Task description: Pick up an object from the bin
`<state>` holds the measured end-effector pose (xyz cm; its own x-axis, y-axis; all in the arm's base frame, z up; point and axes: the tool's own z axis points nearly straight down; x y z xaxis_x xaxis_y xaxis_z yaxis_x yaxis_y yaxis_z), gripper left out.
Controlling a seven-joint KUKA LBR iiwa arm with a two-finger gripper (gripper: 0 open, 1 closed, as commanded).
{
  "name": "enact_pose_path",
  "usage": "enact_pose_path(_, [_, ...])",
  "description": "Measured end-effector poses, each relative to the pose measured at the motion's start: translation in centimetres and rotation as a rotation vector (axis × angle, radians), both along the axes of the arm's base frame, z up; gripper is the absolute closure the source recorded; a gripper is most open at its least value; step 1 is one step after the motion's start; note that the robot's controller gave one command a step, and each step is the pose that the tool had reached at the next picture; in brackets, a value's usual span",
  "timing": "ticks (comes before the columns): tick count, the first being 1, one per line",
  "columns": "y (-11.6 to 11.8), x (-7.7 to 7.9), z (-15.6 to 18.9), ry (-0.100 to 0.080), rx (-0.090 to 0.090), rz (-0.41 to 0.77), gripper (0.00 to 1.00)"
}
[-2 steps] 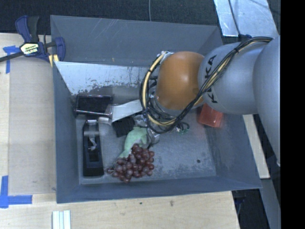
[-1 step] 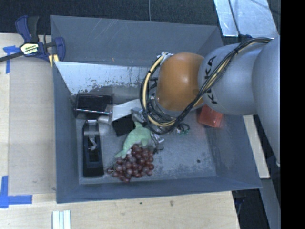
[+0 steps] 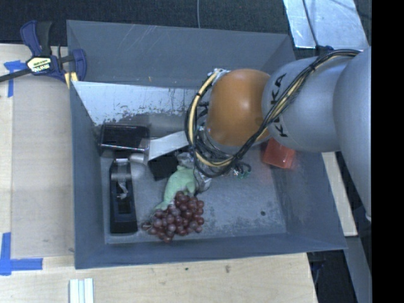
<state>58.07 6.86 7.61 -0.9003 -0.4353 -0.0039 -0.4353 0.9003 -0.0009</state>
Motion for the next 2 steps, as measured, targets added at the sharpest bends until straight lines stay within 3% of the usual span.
enact_pose_path(1, [0.0, 0.0, 0.0, 0.0, 0.0, 0.0, 1.0])
enact_pose_path(2, [0.2, 0.6, 9.4, -0.003, 0.001, 0.015, 1.0])
